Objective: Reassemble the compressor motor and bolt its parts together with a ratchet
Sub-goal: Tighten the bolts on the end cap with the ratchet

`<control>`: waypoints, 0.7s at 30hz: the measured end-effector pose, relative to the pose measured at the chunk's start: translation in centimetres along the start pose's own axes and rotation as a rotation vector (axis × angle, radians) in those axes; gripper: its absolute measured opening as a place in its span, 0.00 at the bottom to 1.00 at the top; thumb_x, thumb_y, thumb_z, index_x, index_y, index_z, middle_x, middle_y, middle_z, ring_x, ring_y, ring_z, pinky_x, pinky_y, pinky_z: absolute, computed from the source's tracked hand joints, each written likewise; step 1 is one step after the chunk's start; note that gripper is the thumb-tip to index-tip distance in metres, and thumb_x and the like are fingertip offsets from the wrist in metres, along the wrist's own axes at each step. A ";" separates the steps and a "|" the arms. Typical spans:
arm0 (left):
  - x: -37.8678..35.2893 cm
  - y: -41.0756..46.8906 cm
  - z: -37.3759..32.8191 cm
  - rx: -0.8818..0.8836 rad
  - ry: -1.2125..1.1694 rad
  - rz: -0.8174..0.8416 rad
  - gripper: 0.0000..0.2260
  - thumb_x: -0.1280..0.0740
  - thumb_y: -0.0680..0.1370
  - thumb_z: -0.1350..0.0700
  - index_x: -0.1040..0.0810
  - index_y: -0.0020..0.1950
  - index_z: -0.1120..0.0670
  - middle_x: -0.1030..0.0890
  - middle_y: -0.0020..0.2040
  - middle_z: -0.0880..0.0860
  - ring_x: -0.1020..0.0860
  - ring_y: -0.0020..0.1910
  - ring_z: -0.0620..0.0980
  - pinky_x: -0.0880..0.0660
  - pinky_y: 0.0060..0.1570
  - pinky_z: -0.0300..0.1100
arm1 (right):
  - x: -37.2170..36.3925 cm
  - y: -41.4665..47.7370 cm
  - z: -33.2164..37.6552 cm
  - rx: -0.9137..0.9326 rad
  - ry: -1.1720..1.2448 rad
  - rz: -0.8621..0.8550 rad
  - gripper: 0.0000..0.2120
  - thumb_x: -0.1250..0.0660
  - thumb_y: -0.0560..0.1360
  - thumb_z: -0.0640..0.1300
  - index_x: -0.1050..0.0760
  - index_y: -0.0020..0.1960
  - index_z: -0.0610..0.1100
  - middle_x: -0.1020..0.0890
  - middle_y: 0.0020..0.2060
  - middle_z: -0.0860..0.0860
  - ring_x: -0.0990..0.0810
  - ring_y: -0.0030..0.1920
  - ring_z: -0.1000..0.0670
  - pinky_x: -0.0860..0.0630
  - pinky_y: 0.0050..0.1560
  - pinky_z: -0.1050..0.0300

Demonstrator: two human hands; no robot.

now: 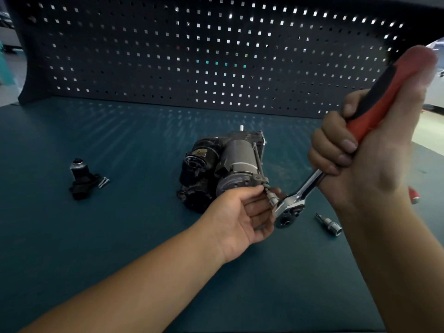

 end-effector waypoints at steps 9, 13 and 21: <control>-0.1 -0.1 -0.2 -0.031 0.028 0.007 0.19 0.38 0.78 0.57 0.16 0.29 0.54 0.18 0.37 0.51 0.20 0.37 0.48 0.27 0.38 0.41 | -0.8 -1.0 -0.5 0.095 -0.072 -0.129 0.25 0.52 0.78 0.64 0.34 0.34 0.46 0.38 0.19 0.53 0.43 0.17 0.54 0.42 0.24 0.69; 0.1 -0.2 0.1 0.021 0.040 -0.012 0.11 0.37 0.77 0.55 0.17 0.41 0.56 0.17 0.52 0.56 0.21 0.40 0.50 0.27 0.37 0.41 | 0.8 -0.5 -0.2 0.051 0.001 -0.192 0.28 0.54 0.79 0.65 0.34 0.33 0.46 0.40 0.19 0.53 0.45 0.18 0.54 0.44 0.22 0.70; -0.1 -1.7 1.1 0.132 0.085 0.041 0.08 0.29 0.64 0.54 0.19 0.41 0.54 0.17 0.44 0.53 0.19 0.40 0.49 0.27 0.40 0.42 | 1.0 0.2 -0.8 -0.002 0.056 -0.167 0.28 0.53 0.78 0.66 0.34 0.34 0.46 0.40 0.19 0.54 0.46 0.18 0.55 0.46 0.20 0.68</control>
Point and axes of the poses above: each hand's wrist, its own y-axis towards the middle knuckle, its own x-axis out of the back of the hand, z = x × y, the point moved 10 cm from there along y, towards the middle knuckle
